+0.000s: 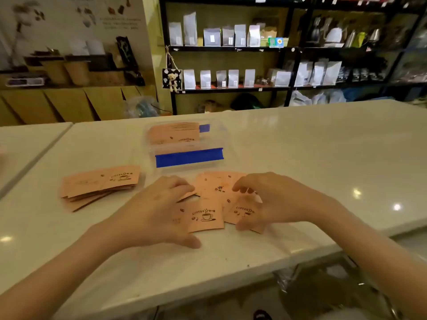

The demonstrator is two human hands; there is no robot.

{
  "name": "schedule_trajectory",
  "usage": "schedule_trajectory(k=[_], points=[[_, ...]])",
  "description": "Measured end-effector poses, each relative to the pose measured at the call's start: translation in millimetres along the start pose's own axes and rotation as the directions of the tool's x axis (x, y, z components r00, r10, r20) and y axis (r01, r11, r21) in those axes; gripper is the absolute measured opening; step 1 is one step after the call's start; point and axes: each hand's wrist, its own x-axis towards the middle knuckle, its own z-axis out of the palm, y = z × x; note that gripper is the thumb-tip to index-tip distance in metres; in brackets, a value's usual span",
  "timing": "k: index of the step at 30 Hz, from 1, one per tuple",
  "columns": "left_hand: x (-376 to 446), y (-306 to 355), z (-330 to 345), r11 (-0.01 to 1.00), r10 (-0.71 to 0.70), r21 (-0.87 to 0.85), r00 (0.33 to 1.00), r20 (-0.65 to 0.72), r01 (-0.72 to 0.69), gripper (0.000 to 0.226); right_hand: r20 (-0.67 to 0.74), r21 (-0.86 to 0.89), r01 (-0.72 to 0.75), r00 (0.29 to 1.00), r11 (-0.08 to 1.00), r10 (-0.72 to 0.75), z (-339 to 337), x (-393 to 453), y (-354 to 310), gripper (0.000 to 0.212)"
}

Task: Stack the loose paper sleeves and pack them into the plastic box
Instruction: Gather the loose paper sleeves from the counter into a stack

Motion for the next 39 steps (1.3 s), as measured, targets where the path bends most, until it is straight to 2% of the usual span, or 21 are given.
schedule_trajectory(k=[4,7,10,15,21,25,32,35,39], points=[[-1.1,-15.9,4.1,0.999,-0.001,0.048,1.0,-0.009,0.002,0.1,-0.062,-0.045,-0.023,0.998,0.999,0.02,11.0,3.5,2.7,0.068],[-1.0,-18.2,7.3,0.998,0.007,-0.058,0.998,-0.063,-0.01,0.091,-0.078,0.005,-0.023,0.997,1.0,0.023,13.6,7.6,4.3,0.063],[-3.0,-16.9,9.7,0.996,0.02,-0.084,0.988,-0.151,-0.033,0.083,-0.099,-0.001,-0.011,0.995,1.0,0.011,9.2,8.4,7.0,0.064],[-10.5,-20.1,-0.3,0.99,0.019,-0.132,0.97,-0.24,-0.052,0.083,-0.221,-0.03,-0.006,0.975,1.0,-0.001,-7.3,17.2,6.8,0.059],[-22.0,-53.6,-31.4,0.986,-0.057,-0.165,0.932,-0.357,-0.003,0.077,-0.489,0.077,0.066,0.872,0.995,-0.02,-29.9,46.8,-10.6,0.061],[-24.6,-83.8,-49.5,0.977,-0.148,-0.204,0.893,-0.426,0.064,0.076,-0.62,0.24,0.24,0.784,0.941,-0.042,-38.4,78.4,-33.6,0.055],[-23.2,-136.3,-51.7,0.929,-0.335,-0.296,0.849,-0.409,0.224,0.082,-0.552,0.312,0.431,0.808,0.847,-0.208,-31.1,129.2,-95.3,0.051],[-20.5,-144.5,-48.4,0.906,-0.399,-0.308,0.829,-0.392,0.291,0.073,-0.481,0.312,0.456,0.832,0.833,-0.275,-23.3,147.0,-115.7,0.051],[-15.6,-154.8,-36.7,0.873,-0.442,-0.38,0.828,-0.347,0.307,0.062,-0.442,0.304,0.487,0.833,0.818,-0.332,-8.9,162.8,-131.1,0.049]])
